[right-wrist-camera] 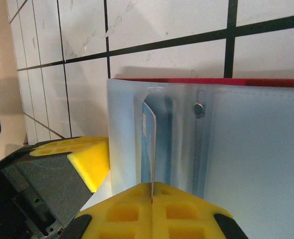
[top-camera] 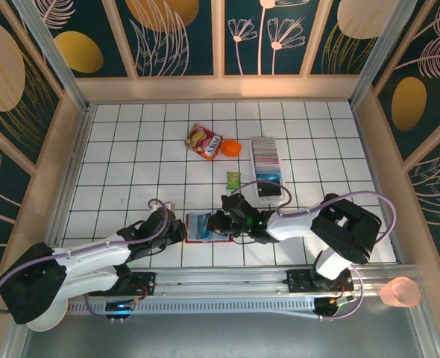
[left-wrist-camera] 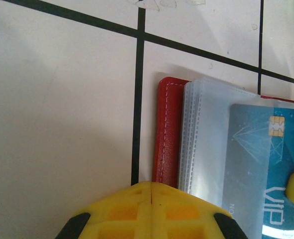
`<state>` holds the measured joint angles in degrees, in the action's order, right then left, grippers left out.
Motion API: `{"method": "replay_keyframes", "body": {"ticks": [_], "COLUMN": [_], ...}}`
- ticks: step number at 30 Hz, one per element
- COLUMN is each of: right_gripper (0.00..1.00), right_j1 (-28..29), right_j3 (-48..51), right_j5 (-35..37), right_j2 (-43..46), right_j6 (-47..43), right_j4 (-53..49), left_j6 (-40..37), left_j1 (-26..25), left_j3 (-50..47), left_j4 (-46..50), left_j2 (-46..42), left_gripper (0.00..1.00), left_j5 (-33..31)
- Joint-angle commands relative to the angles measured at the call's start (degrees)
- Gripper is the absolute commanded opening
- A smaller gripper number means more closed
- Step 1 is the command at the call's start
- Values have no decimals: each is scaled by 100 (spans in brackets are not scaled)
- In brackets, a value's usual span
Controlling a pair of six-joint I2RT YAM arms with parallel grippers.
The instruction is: Put the credit cards into the card holder
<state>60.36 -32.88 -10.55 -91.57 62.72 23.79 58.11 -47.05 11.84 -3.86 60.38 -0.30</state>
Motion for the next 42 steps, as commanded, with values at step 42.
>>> {"method": "replay_keyframes", "body": {"ticks": [42], "right_gripper": [25], "right_j1": [371], "right_j3": [-1401], "right_j5": [924], "right_j2": [-592], "right_j6": [-972], "right_j4": [-1867], "left_j6": [-89], "left_j1": [-31], "left_j3": [-150], "left_j4": [145], "left_j2": [76], "left_gripper": [4], "left_j5": [4]}}
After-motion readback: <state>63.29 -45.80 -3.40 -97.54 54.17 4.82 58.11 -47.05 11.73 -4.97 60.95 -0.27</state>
